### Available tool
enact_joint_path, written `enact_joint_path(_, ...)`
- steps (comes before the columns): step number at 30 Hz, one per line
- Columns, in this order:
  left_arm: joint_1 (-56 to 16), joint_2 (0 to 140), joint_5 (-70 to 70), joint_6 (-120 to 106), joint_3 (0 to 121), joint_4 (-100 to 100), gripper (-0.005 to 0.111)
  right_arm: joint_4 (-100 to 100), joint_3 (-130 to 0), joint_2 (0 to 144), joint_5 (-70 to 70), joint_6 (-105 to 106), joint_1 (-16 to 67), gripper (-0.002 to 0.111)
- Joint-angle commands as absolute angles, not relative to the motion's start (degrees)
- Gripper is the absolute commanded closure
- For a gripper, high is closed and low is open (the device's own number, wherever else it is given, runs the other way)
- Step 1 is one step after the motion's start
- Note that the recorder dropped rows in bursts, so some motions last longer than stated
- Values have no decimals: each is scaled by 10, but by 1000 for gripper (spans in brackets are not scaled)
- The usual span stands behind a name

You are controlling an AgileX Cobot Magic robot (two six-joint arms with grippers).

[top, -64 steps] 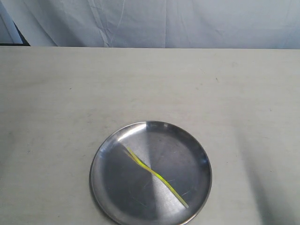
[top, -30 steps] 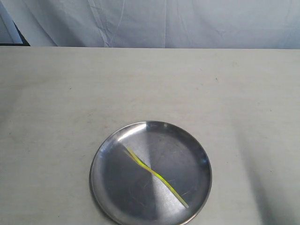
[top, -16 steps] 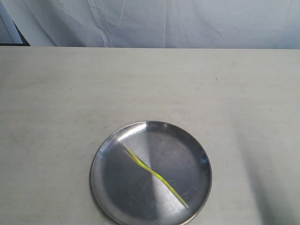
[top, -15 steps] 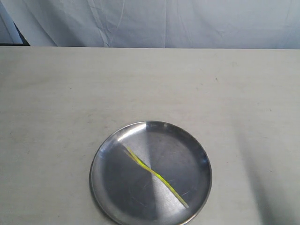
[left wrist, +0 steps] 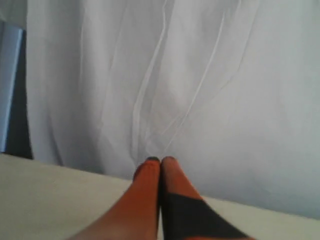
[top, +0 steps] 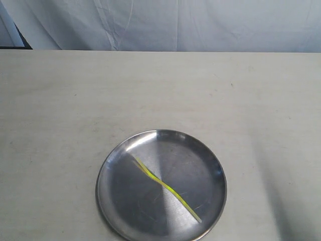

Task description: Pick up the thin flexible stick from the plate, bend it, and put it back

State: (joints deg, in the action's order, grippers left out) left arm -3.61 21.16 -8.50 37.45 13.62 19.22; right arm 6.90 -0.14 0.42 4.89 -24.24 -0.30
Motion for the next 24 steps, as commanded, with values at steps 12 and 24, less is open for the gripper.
enact_joint_path(12,28,0,46,150,0,74,107,69,0,0,44,-240,-6,108)
enact_joint_path(24,28,0,41,150,0,75,107,69,0,0,41,-240,-6,108)
